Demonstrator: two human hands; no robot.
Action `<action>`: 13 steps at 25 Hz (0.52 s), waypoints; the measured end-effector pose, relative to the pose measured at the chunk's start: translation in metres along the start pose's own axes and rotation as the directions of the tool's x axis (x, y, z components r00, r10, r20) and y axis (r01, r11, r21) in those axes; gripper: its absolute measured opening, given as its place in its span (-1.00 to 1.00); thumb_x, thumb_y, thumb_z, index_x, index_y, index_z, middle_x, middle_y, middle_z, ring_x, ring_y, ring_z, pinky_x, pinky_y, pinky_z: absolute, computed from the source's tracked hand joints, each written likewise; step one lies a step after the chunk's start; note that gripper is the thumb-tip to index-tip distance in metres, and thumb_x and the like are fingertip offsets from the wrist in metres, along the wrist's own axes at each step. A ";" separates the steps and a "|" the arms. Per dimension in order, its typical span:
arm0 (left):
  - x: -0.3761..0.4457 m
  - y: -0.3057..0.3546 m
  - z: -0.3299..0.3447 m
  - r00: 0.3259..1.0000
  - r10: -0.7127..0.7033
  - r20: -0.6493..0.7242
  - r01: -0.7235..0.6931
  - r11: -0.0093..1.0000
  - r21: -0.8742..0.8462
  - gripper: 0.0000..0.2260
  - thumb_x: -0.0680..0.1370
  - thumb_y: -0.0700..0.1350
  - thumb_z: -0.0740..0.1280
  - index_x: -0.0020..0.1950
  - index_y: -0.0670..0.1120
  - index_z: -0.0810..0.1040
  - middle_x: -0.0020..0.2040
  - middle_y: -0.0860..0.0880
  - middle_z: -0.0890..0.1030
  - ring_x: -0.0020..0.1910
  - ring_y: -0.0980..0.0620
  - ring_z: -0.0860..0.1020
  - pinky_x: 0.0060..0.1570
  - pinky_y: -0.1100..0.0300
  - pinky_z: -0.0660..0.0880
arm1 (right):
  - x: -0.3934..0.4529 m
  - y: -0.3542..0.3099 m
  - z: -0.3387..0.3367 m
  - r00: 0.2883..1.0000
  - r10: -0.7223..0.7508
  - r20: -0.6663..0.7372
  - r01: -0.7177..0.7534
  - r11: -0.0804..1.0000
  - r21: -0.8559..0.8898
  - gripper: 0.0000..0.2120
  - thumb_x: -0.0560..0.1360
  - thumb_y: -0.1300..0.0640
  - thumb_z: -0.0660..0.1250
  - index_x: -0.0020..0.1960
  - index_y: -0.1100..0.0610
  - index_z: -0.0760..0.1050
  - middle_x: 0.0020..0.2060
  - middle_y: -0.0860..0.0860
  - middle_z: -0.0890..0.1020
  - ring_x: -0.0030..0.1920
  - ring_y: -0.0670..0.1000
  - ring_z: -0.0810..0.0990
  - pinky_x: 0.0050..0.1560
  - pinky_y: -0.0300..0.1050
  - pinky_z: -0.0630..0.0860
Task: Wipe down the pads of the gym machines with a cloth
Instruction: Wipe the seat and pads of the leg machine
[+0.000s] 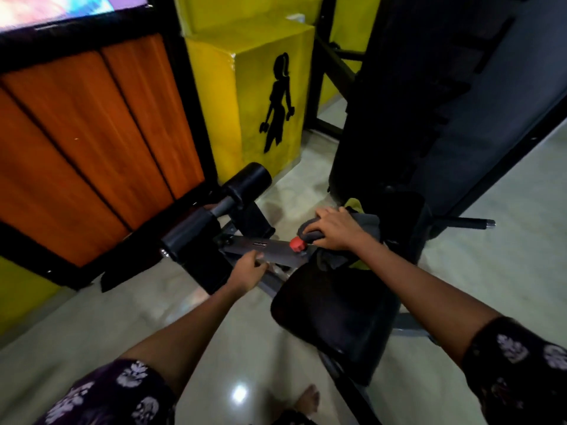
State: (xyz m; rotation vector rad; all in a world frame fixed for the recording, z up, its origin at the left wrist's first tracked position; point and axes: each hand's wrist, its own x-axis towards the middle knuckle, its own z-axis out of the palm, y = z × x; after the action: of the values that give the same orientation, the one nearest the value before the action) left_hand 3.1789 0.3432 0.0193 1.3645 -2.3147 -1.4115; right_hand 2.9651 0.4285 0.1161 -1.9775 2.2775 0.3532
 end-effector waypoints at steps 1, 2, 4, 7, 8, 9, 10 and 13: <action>-0.009 -0.007 -0.014 0.999 0.008 -0.032 -0.006 0.999 0.034 -0.70 0.58 -0.15 0.27 0.29 -0.21 0.44 0.25 -0.14 0.51 0.23 -0.12 0.49 0.18 0.09 0.41 | 0.005 -0.019 -0.007 1.000 -0.029 -0.008 0.029 1.000 0.006 -0.67 0.48 -0.13 0.24 0.23 -0.17 0.49 0.11 0.09 0.42 0.16 0.16 0.40 0.08 0.07 0.34; -0.017 -0.015 -0.027 0.998 0.013 -0.069 -0.009 0.998 0.062 -0.71 0.58 -0.14 0.27 0.28 -0.20 0.45 0.25 -0.14 0.52 0.23 -0.11 0.49 0.16 0.14 0.38 | 0.011 -0.038 -0.013 0.999 -0.046 -0.014 0.047 0.999 0.025 -0.65 0.48 -0.11 0.24 0.25 -0.16 0.47 0.11 0.10 0.42 0.17 0.16 0.40 0.09 0.07 0.33; -0.033 -0.031 -0.055 0.990 0.001 -0.144 0.011 0.996 0.083 -0.73 0.57 -0.14 0.29 0.24 -0.20 0.48 0.23 -0.15 0.54 0.21 -0.09 0.49 0.13 0.18 0.38 | 0.022 -0.076 -0.022 0.998 -0.049 -0.041 0.053 0.993 0.109 -0.61 0.51 -0.09 0.23 0.32 -0.08 0.43 0.16 0.12 0.41 0.20 0.17 0.38 0.15 0.09 0.32; -0.048 -0.049 -0.093 0.979 -0.002 -0.202 0.027 0.992 0.122 -0.70 0.56 -0.14 0.30 0.25 -0.23 0.47 0.25 -0.17 0.52 0.23 -0.11 0.48 0.17 0.16 0.36 | 0.039 -0.123 -0.023 0.994 -0.042 -0.099 0.063 0.972 0.226 -0.60 0.54 -0.07 0.20 0.37 -0.09 0.38 0.19 0.12 0.39 0.22 0.18 0.37 0.18 0.07 0.32; -0.051 -0.055 -0.105 0.977 -0.008 -0.213 0.037 0.990 0.132 -0.69 0.56 -0.14 0.30 0.27 -0.24 0.46 0.26 -0.18 0.52 0.24 -0.12 0.48 0.18 0.16 0.36 | 0.045 -0.137 -0.022 0.992 -0.046 -0.115 0.075 0.962 0.262 -0.62 0.55 -0.06 0.20 0.36 -0.11 0.39 0.18 0.12 0.39 0.21 0.18 0.37 0.18 0.07 0.33; -0.052 -0.059 -0.117 0.975 -0.010 -0.224 0.044 0.988 0.148 -0.68 0.57 -0.14 0.30 0.28 -0.25 0.46 0.27 -0.18 0.51 0.24 -0.12 0.47 0.19 0.15 0.36 | 0.053 -0.148 -0.022 0.990 -0.045 -0.130 0.083 0.950 0.300 -0.63 0.54 -0.05 0.21 0.35 -0.12 0.40 0.17 0.12 0.40 0.21 0.18 0.38 0.17 0.07 0.34; -0.050 -0.063 -0.129 0.972 -0.013 -0.235 0.052 0.986 0.160 -0.67 0.57 -0.14 0.29 0.29 -0.25 0.45 0.27 -0.19 0.51 0.25 -0.12 0.47 0.20 0.14 0.36 | 0.062 -0.157 -0.021 0.990 -0.039 -0.137 0.083 0.938 0.336 -0.63 0.54 -0.04 0.21 0.34 -0.10 0.42 0.16 0.12 0.40 0.21 0.19 0.39 0.16 0.07 0.36; -0.032 -0.073 -0.160 0.966 -0.021 -0.258 0.067 0.983 0.172 -0.66 0.57 -0.13 0.29 0.30 -0.24 0.44 0.28 -0.18 0.50 0.25 -0.11 0.47 0.22 0.13 0.37 | 0.098 -0.173 -0.023 0.992 -0.026 -0.125 0.072 0.922 0.380 -0.62 0.55 -0.04 0.21 0.35 -0.03 0.42 0.15 0.14 0.38 0.21 0.21 0.38 0.15 0.12 0.39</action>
State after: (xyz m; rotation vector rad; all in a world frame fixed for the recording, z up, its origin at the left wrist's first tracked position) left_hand 3.3238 0.2487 0.0645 1.5518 -2.2966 -0.9865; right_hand 3.1226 0.3065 0.0977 -1.8859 2.1482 -0.2097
